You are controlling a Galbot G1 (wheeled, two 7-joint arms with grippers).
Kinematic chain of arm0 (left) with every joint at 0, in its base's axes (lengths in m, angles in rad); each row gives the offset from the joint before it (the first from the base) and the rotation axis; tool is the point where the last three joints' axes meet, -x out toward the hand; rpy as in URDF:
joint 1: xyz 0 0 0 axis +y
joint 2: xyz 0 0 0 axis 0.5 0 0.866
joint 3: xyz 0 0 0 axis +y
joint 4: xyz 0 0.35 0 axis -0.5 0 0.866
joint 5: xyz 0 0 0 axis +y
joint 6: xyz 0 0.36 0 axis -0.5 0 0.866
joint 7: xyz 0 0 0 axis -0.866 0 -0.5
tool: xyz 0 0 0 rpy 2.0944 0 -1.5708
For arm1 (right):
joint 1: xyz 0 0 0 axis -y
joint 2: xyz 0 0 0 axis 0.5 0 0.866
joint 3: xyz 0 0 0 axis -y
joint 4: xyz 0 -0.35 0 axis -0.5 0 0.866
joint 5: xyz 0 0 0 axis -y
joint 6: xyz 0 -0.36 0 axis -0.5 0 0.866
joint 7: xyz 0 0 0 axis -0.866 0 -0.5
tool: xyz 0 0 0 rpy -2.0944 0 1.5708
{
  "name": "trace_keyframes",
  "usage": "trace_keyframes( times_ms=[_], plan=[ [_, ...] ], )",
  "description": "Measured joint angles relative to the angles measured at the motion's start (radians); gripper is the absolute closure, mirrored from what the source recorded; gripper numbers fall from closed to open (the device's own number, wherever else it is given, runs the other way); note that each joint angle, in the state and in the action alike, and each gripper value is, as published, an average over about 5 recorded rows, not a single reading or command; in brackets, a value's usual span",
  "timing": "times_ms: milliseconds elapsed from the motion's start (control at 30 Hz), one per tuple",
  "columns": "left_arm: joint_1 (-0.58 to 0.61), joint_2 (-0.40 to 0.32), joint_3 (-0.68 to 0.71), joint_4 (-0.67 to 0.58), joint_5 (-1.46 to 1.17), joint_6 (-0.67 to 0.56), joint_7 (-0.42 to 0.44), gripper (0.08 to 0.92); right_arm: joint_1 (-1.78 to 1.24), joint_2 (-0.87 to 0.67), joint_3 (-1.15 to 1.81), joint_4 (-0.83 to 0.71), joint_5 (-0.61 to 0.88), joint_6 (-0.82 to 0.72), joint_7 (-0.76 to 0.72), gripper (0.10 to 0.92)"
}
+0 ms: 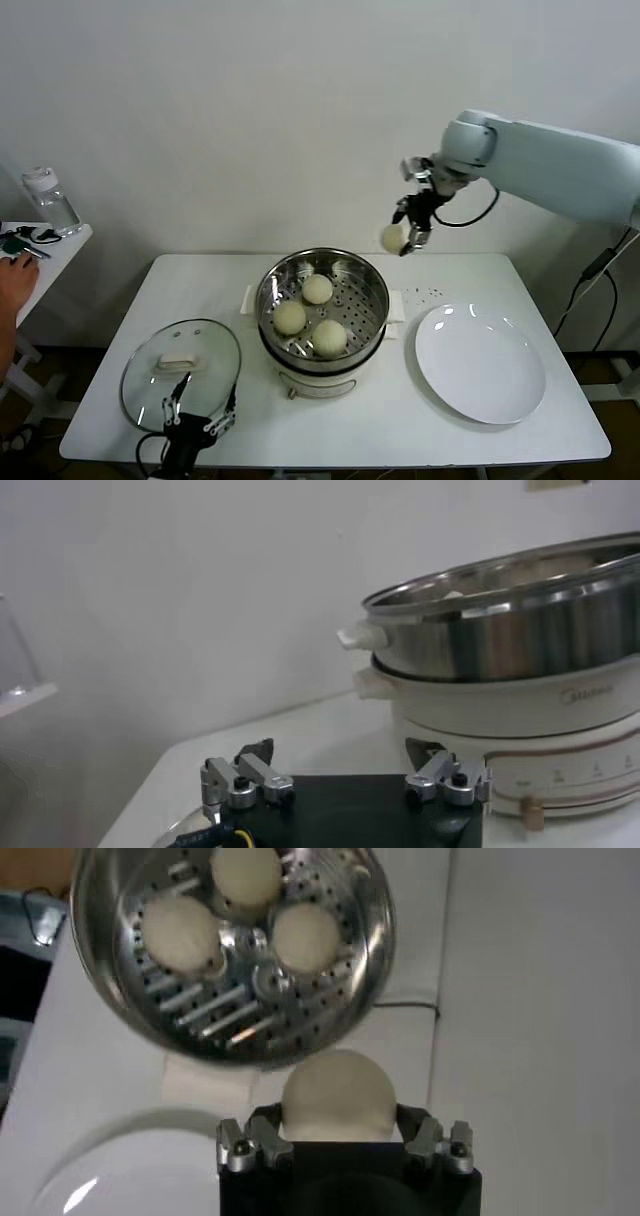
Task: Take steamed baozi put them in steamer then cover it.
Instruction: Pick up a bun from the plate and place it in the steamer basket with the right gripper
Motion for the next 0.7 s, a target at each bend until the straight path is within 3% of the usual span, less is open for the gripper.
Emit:
trace_keyframes(
  times_ms=[333,700],
  plan=[
    [-0.011,0.02,0.007,-0.004,-0.01,0.003,-0.002,0.177,0.001,0.119,-0.065,0.065,0.086,-0.055,0.057,0.287],
    [-0.004,0.031,-0.002,-0.005,-0.027,0.001,-0.003,0.177,-0.072,0.164,-0.09,0.063,0.05,-0.079,0.092,0.287]
  ],
)
